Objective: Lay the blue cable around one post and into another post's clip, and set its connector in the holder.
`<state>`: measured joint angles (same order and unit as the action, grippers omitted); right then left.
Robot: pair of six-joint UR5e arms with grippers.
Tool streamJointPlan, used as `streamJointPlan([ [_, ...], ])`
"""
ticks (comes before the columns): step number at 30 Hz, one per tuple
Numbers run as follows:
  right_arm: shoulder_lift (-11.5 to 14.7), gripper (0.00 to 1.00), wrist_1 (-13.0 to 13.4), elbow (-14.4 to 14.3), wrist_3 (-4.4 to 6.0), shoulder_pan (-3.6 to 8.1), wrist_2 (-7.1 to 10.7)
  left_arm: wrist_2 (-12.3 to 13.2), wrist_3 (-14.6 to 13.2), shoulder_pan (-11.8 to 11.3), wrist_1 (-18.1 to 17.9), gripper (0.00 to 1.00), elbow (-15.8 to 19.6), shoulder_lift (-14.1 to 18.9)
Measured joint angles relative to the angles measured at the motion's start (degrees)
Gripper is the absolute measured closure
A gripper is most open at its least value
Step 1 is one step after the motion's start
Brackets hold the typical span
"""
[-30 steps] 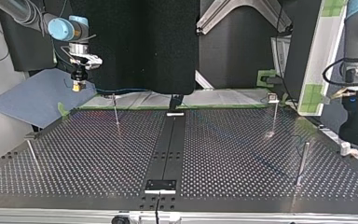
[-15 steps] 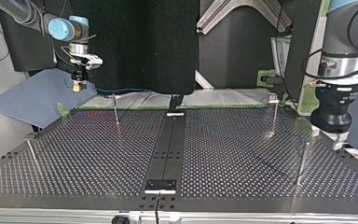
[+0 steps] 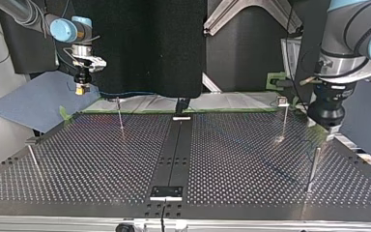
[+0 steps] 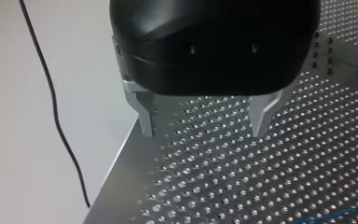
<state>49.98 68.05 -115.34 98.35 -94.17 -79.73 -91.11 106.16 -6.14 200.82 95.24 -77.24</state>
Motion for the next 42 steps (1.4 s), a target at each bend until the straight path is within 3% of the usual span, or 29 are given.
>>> streamJointPlan([
  [15, 0.0, 1.00, 0.0, 0.0, 0.00, -0.08, -0.01, -1.0, -0.3, -0.4, 7.3, 0.00, -0.1, 0.0],
  [28, 0.0, 1.00, -0.1, 0.0, 0.01, -0.09, 0.01, -5.8, -0.6, -0.5, 8.9, 0.00, -0.1, 0.1],
  [42, 0.0, 1.00, -0.1, 0.0, -0.02, -0.10, 0.01, -6.2, -0.7, -0.5, 9.0, 0.00, -0.1, 0.4],
])
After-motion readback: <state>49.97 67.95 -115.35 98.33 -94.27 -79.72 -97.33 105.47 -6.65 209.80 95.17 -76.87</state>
